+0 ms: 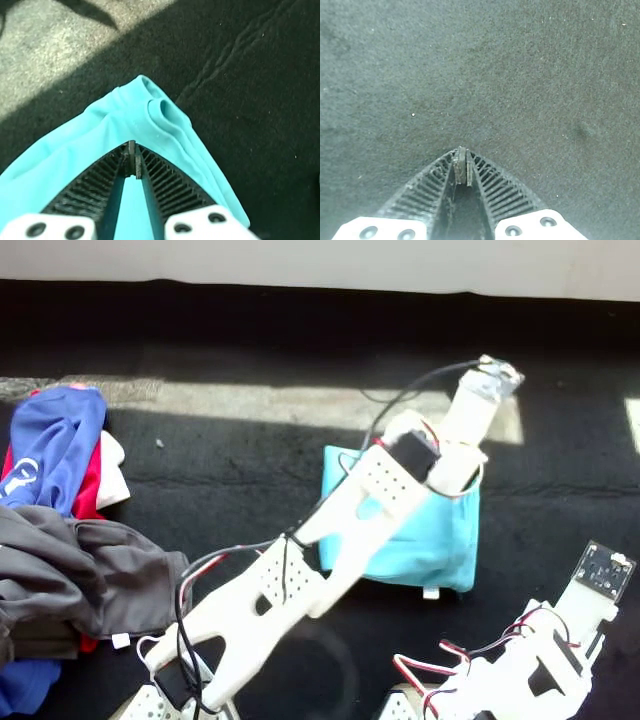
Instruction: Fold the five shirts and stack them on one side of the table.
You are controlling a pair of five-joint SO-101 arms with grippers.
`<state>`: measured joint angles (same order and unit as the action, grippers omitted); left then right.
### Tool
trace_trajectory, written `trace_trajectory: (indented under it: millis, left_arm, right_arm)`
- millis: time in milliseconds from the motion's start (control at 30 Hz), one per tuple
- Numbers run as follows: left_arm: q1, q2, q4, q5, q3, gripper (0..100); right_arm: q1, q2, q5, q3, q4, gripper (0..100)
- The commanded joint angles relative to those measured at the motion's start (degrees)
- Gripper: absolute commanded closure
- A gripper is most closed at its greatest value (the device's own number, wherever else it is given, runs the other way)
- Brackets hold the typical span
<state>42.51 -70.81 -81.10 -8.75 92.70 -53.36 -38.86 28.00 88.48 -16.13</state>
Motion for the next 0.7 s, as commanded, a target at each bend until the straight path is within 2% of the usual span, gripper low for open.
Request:
trace_trajectory:
  millis: [0, 200, 400, 567, 667]
  left_arm:
    - [0.0, -1.5, 7.1, -0.2, 1.0, 99]
    - [0.4, -6.4, 12.2, -0.2, 0.7, 99]
    - [-2.4, -10.0, 19.5, 0.1, 1.1, 99]
    - [-4.2, -9.9, 19.7, 0.1, 1.2, 99]
    - [-6.2, -7.8, 17.1, 0.1, 2.9, 99]
  right_arm:
    - [-2.2, 0.5, 0.3, 1.3, 0.7, 99.2]
    - [-2.2, 0.5, 0.3, 1.3, 0.7, 99.2]
    - [-2.2, 0.5, 0.3, 1.3, 0.7, 99.2]
    - [-2.2, 0.1, 0.3, 1.3, 0.7, 99.2]
    - [-2.0, 0.1, 0.3, 0.7, 0.4, 99.2]
